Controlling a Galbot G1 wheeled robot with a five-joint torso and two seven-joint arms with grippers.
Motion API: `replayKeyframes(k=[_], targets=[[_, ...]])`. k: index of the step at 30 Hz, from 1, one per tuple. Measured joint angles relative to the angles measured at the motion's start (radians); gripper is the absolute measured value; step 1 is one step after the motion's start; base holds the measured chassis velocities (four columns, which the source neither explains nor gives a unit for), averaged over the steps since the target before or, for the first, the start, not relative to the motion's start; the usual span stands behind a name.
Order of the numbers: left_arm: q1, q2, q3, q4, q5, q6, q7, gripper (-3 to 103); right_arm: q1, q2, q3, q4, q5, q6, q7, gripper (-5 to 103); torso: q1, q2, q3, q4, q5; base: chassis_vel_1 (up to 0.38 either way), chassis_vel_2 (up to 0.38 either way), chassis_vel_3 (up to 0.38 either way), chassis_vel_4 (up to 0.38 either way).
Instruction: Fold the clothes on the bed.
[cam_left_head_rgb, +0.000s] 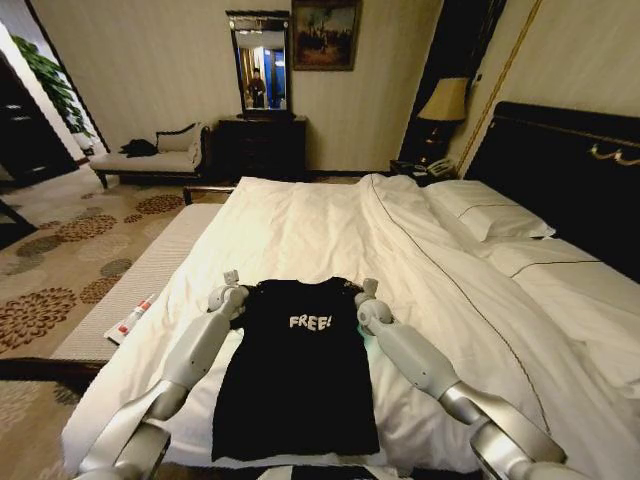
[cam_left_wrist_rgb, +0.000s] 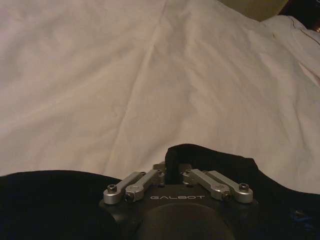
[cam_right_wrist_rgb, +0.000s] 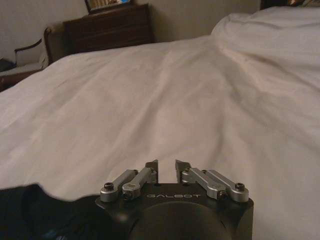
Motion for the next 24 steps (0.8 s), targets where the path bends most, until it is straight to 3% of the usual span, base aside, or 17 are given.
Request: replayKeyframes(k=[2,4,6,7,8,11,13,15,17,19,21,22,23,24], targets=[[0.003,0.002,-0.003,-0.006,-0.002,0.0,-0.003,17,0.0,0.0,0.002,0.002,-0.003,0.004,0.005,17,0.0,0.0,0.0,0.0,0.0,0.0,0.0,0.0,0.0],[0.022,0.03,-0.042,-0.061,-0.032,0.002,-0.025,28,-0.004,-0.012,0.029,0.019,-0.036,0.038,0.038,33,0.0,0.0,0.0,0.0001,0.0002,0.0,0.0,0.0,0.0],[0.028,0.038,-0.06,-0.073,-0.042,0.002,-0.032,34,-0.006,-0.016,0.039,0.024,-0.042,0.048,0.05,33,0.0,0.0,0.0,0.0001,0.0,0.0,0.0,0.0,0.0],[0.036,0.049,-0.093,-0.09,-0.062,-0.004,-0.045,39,-0.012,-0.024,0.064,0.043,-0.044,0.063,0.075,38,0.0,0.0,0.0,0.0001,-0.0001,0.0,0.0,0.0,0.0],[0.04,0.055,-0.113,-0.1,-0.076,-0.008,-0.052,39,-0.017,-0.032,0.079,0.058,-0.039,0.067,0.084,44,0.0,0.0,0.0,0.0003,0.0001,0.0,0.0,0.0,0.0],[0.066,0.092,-0.234,-0.176,-0.181,-0.045,-0.095,55,-0.078,-0.104,0.179,0.187,0.049,0.077,0.131,61,0.0,0.0,0.0,0.0003,0.0001,0.0,0.0,0.0,0.0],[0.069,0.098,-0.248,-0.192,-0.203,-0.052,-0.102,55,-0.089,-0.114,0.19,0.209,0.065,0.079,0.137,61,0.0,0.0,0.0,0.0004,-0.0001,0.0,0.0,0.0,0.0],[0.078,0.135,-0.309,-0.298,-0.312,-0.082,-0.143,66,-0.173,-0.181,0.254,0.368,0.16,0.083,0.179,71,0.0,0.0,0.0,0.0001,0.0,0.0,0.0,0.0,0.0],[0.079,0.151,-0.323,-0.351,-0.346,-0.088,-0.153,72,-0.214,-0.2,0.275,0.434,0.193,0.085,0.19,77,0.0,0.0,0.0,-0.0001,0.0001,0.0,0.0,0.0,0.0],[0.082,0.199,-0.351,-0.535,-0.421,-0.089,-0.164,83,-0.337,-0.238,0.329,0.596,0.258,0.085,0.208,88,0.0,0.0,0.0,-0.0001,0.0001,0.0,0.0,0.0,0.0],[0.094,0.229,-0.367,-0.654,-0.465,-0.081,-0.17,88,-0.413,-0.245,0.351,0.676,0.28,0.084,0.215,93,0.0,0.0,0.0,-0.0003,0.0008,0.0,0.0,0.0,0.0],[0.094,0.229,-0.367,-0.654,-0.465,-0.081,-0.17,88,-0.413,-0.245,0.351,0.676,0.28,0.084,0.215,93,0.0,0.0,0.0,-0.0003,0.0008,0.0,0.0,0.0,0.0],[0.121,0.255,-0.386,-0.751,-0.49,-0.066,-0.178,97,-0.489,-0.241,0.367,0.752,0.289,0.079,0.223,97,0.0,0.0,0.0,-0.0001,0.0004,0.0,0.0,0.0,0.0],[0.143,0.268,-0.401,-0.799,-0.498,-0.058,-0.184,97,-0.533,-0.233,0.372,0.787,0.289,0.076,0.227,99,0.0,0.0,0.0,0.0,0.0003,0.0,0.0,0.0,0.0]])
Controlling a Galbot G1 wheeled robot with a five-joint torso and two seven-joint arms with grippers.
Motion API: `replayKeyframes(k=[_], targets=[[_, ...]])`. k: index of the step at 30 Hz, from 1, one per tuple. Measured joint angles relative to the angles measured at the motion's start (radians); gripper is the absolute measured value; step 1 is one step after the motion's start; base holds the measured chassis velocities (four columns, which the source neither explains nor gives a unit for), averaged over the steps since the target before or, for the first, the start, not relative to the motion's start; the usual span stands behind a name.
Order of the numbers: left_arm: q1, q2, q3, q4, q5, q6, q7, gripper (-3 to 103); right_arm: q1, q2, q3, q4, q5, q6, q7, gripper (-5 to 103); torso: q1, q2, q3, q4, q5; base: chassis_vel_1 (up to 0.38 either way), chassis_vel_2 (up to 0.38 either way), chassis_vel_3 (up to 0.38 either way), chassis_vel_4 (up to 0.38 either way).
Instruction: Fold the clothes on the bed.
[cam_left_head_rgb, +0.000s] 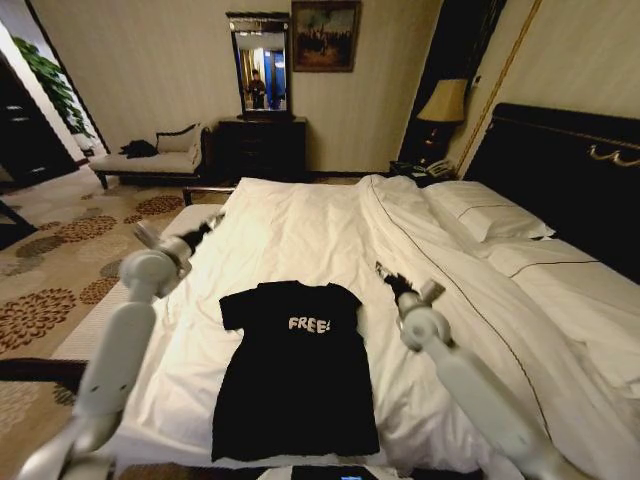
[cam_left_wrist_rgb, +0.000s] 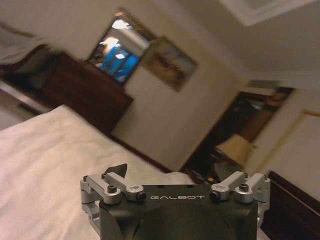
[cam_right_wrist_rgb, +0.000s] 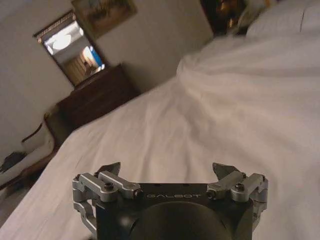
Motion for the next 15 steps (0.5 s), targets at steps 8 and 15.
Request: replayKeyframes(k=[8,15], targets=[[0.109,0.02,-0.124,-0.206,-0.108,0.018,-0.009,100,-0.174,0.075,-0.027,0.072,-0.018,-0.017,0.01,100,0.0,0.0,0.0,0.0003,-0.0006,0.0,0.0,0.0,0.0],[0.162,-0.01,-0.161,-0.277,-0.115,0.031,-0.006,100,-0.189,0.221,-0.067,-0.007,-0.085,-0.006,0.02,100,0.0,0.0,0.0,0.0,-0.0002,0.0,0.0,0.0,0.0]])
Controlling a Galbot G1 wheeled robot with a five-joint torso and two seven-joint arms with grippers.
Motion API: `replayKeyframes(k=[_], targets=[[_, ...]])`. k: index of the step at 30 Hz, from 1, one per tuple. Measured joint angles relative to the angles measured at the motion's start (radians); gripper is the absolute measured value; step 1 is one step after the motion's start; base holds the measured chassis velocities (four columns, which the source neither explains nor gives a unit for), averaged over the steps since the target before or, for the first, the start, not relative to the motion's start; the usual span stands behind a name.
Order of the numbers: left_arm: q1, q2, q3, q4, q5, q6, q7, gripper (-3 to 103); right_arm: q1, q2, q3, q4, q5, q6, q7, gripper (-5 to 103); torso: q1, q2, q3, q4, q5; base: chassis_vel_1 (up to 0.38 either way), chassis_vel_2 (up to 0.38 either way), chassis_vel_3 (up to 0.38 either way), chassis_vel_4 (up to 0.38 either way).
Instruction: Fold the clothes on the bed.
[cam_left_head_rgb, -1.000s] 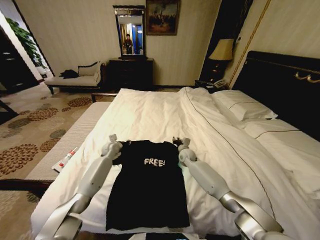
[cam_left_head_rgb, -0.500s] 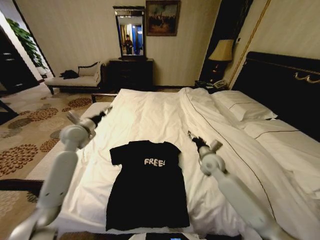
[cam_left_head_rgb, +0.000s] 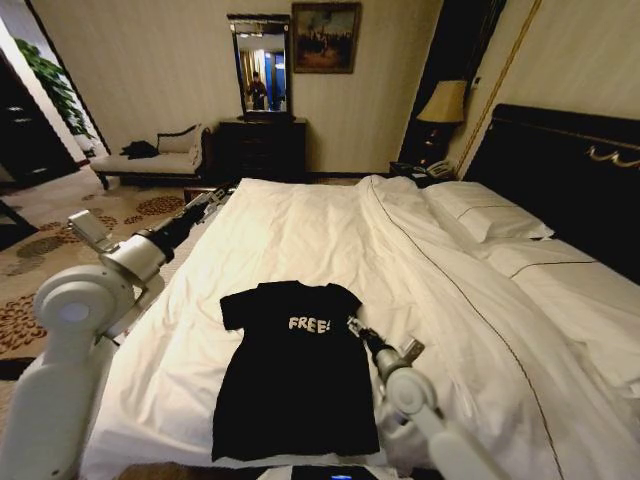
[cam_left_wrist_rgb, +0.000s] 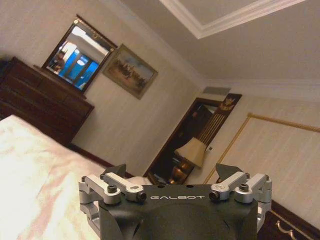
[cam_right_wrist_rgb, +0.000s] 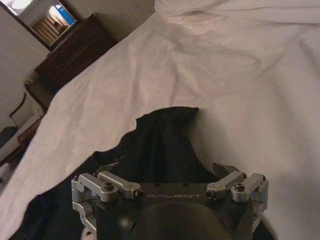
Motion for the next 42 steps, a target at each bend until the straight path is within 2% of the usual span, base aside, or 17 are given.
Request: replayKeyframes(k=[1,2,4,5,6,7,8,9,12,13,15,18,22,25,30,36,42], targets=[[0.018,-0.008,-0.002,0.001,0.014,0.005,0.0,100,-0.007,0.02,-0.007,-0.012,-0.071,0.0,0.002,100,0.0,0.0,0.0,0.0004,-0.0001,0.0,0.0,0.0,0.0],[0.018,-0.008,-0.002,0.001,0.014,0.005,0.0,100,-0.007,0.02,-0.007,-0.012,-0.071,0.0,0.002,100,0.0,0.0,0.0,0.0004,-0.0001,0.0,0.0,0.0,0.0],[0.032,-0.016,0.002,0.011,0.031,0.009,0.001,100,-0.024,0.018,-0.022,-0.016,-0.189,-0.015,0.002,100,0.0,0.0,0.0,0.0003,-0.0003,0.0,0.0,0.0,0.0],[0.036,-0.02,0.005,0.018,0.036,0.011,0.001,100,-0.036,0.004,-0.035,-0.016,-0.267,-0.031,0.001,100,0.0,0.0,0.0,0.0001,-0.0003,0.0,0.0,0.0,0.0],[0.037,-0.022,0.006,0.02,0.038,0.011,0.001,100,-0.04,-0.002,-0.04,-0.017,-0.295,-0.035,-0.001,100,0.0,0.0,0.0,0.0,-0.0003,0.0,0.0,0.0,0.0],[0.038,-0.027,0.013,0.028,0.043,0.013,0.001,100,-0.053,-0.029,-0.062,-0.019,-0.406,-0.048,-0.009,100,0.0,0.0,0.0,0.0,-0.0002,0.0,0.0,0.0,0.0],[0.038,-0.027,0.013,0.028,0.043,0.013,0.001,100,-0.053,-0.029,-0.062,-0.019,-0.406,-0.048,-0.009,100,0.0,0.0,0.0,0.0,-0.0002,0.0,0.0,0.0,0.0],[0.037,-0.029,0.018,0.033,0.046,0.014,0.001,100,-0.059,-0.043,-0.076,-0.027,-0.461,-0.052,-0.013,100,0.0,0.0,0.0,0.0001,-0.0002,0.0,0.0,0.0,0.0],[0.034,-0.038,0.039,0.05,0.067,0.018,0.0,100,-0.07,-0.098,-0.127,-0.082,-0.685,-0.059,-0.037,100,0.0,0.0,0.0,0.0,0.0001,0.0,0.0,0.0,0.0],[0.034,-0.038,0.039,0.05,0.067,0.018,0.0,100,-0.07,-0.098,-0.127,-0.082,-0.685,-0.059,-0.037,100,0.0,0.0,0.0,0.0,0.0001,0.0,0.0,0.0,0.0],[0.031,-0.042,0.05,0.057,0.076,0.019,0.0,100,-0.073,-0.123,-0.151,-0.098,-0.763,-0.067,-0.043,100,0.0,0.0,0.0,-0.0001,0.0,0.0,0.0,0.0,0.0],[0.03,-0.045,0.055,0.068,0.085,0.022,-0.001,100,-0.062,-0.153,-0.194,-0.102,-0.766,-0.085,-0.038,100,0.0,0.0,0.0,-0.0001,0.0,0.0,0.0,0.0,0.0],[0.031,-0.046,0.056,0.073,0.089,0.023,-0.002,100,-0.027,-0.158,-0.221,-0.131,-0.753,-0.093,-0.029,100,0.0,0.0,0.0,0.0001,0.0,0.0,0.0,0.0,0.0],[0.027,-0.047,0.064,0.077,0.096,0.025,-0.003,100,0.015,-0.158,-0.237,-0.153,-0.715,-0.105,-0.011,100,0.0,0.0,0.0,0.0003,0.0001,0.0,0.0,0.0,0.0],[0.02,-0.048,0.074,0.087,0.109,0.028,-0.003,100,0.092,-0.155,-0.244,-0.16,-0.598,-0.131,0.037,100,0.0,0.0,0.0,0.0001,0.0,0.0,0.0,0.0,0.0],[0.011,-0.049,0.085,0.095,0.118,0.03,-0.003,100,0.165,-0.164,-0.184,-0.19,-0.521,-0.172,0.123,100,0.0,0.0,0.0,0.0002,0.0001,0.0,0.0,0.0,0.0],[-0.001,-0.052,0.093,0.096,0.118,0.032,-0.003,100,0.23,-0.246,-0.1,-0.189,-0.421,-0.195,0.204,100,0.0,0.0,0.0,0.0,-0.0001,0.0,0.0,0.0,0.0]])
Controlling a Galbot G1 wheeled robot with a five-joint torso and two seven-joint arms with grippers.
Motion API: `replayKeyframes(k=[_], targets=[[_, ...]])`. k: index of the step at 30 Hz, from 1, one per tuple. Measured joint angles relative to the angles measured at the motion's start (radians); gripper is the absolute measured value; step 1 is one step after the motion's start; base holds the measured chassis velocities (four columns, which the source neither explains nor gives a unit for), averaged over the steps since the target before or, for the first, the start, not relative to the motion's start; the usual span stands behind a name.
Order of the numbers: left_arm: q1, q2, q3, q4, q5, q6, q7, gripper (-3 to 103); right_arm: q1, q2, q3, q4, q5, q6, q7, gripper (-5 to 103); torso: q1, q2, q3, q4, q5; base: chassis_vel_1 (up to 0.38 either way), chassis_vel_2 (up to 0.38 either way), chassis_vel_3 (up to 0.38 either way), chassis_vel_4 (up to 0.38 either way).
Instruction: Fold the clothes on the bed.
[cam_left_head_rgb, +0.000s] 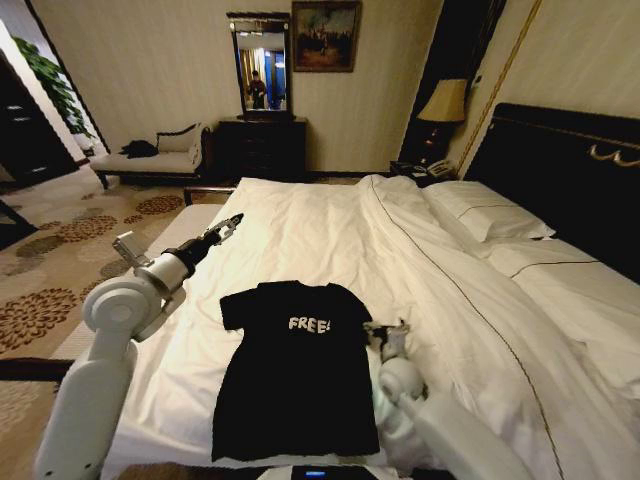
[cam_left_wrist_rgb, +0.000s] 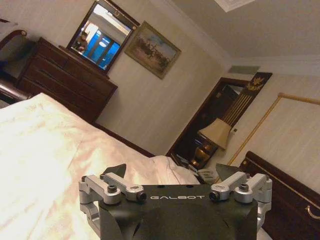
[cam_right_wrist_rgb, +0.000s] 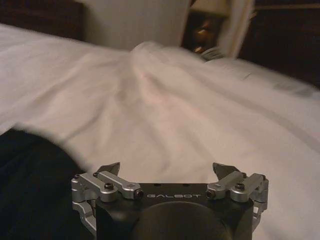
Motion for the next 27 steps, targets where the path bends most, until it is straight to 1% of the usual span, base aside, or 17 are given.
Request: replayKeyframes(k=[1,5,9,10,12,13,15,16,17,18,20,22,23,25,27], targets=[[0.0,0.0,0.0,0.0,0.0,0.0,0.0,100,0.0,0.0,0.0,0.0,0.0,0.0,0.0,100,0.0,0.0,0.0,0.0,0.0,0.0,0.0,0.0,0.0],[0.003,-0.005,0.003,0.0,0.004,0.0,0.001,100,0.0,-0.042,0.047,0.031,0.031,-0.008,0.017,100,0.0,0.0,0.0,0.0,0.0,0.0,0.0,0.0,0.0],[0.007,-0.005,0.0,-0.001,0.005,0.0,0.002,100,-0.019,-0.049,0.052,0.046,0.051,0.003,0.01,100,0.0,0.0,0.0,-0.0001,0.0002,0.0,0.0,0.0,0.0],[0.009,-0.005,-0.003,-0.002,0.005,0.001,0.002,100,-0.028,-0.048,0.051,0.054,0.081,0.032,-0.014,100,0.0,0.0,0.0,-0.0002,0.0001,0.0,0.0,0.0,0.0],[0.01,-0.004,-0.015,-0.004,0.004,0.001,0.003,100,-0.044,-0.032,0.044,0.072,0.182,0.106,-0.09,100,0.0,0.0,0.0,-0.0001,0.0002,0.0,0.0,0.0,0.0],[0.01,-0.004,-0.015,-0.004,0.004,0.001,0.003,100,-0.044,-0.032,0.044,0.072,0.182,0.106,-0.09,100,0.0,0.0,0.0,-0.0001,0.0002,0.0,0.0,0.0,0.0],[0.01,-0.004,-0.03,-0.005,-0.002,0.001,0.003,100,-0.053,-0.018,0.036,0.079,0.241,0.153,-0.158,100,0.0,0.0,0.0,0.0002,0.0002,0.0,0.0,0.0,0.0],[0.009,-0.004,-0.04,-0.004,-0.009,0.001,0.004,100,-0.059,-0.011,0.028,0.079,0.268,0.189,-0.221,100,0.0,0.0,0.0,0.0003,0.0001,0.0,0.0,0.0,0.0],[0.008,-0.004,-0.044,-0.003,-0.012,0.001,0.004,100,-0.063,-0.01,0.02,0.075,0.276,0.209,-0.262,100,0.0,0.0,0.0,0.0003,0.0001,0.0,0.0,0.0,0.0],[0.008,-0.004,-0.044,-0.003,-0.012,0.001,0.004,100,-0.063,-0.01,0.02,0.075,0.276,0.209,-0.262,100,0.0,0.0,0.0,0.0003,0.0001,0.0,0.0,0.0,0.0],[0.008,-0.004,-0.045,0.001,-0.013,0.002,0.004,100,-0.065,-0.012,0.005,0.061,0.297,0.232,-0.338,100,0.0,0.0,0.0,0.0,0.0001,0.0,0.0,0.0,0.0],[0.008,-0.005,-0.038,0.003,-0.011,0.002,0.005,100,-0.053,-0.024,-0.01,0.035,0.357,0.241,-0.442,100,0.0,0.0,0.0,-0.0001,0.0001,0.0,0.0,0.0,0.0],[0.008,-0.005,-0.038,0.003,-0.011,0.002,0.005,100,-0.053,-0.024,-0.01,0.035,0.357,0.241,-0.442,100,0.0,0.0,0.0,-0.0001,0.0001,0.0,0.0,0.0,0.0],[-0.003,-0.006,-0.022,0.007,-0.004,0.003,0.005,100,-0.03,-0.034,-0.014,0.008,0.387,0.241,-0.47,100,0.0,0.0,0.0,0.0003,0.0002,0.0,0.0,0.0,0.0],[-0.008,-0.006,-0.015,0.011,-0.003,0.003,0.005,100,-0.025,-0.037,-0.01,0.002,0.401,0.242,-0.472,100,0.0,0.0,0.0,0.0001,0.0001,0.0,0.0,0.0,0.0]])
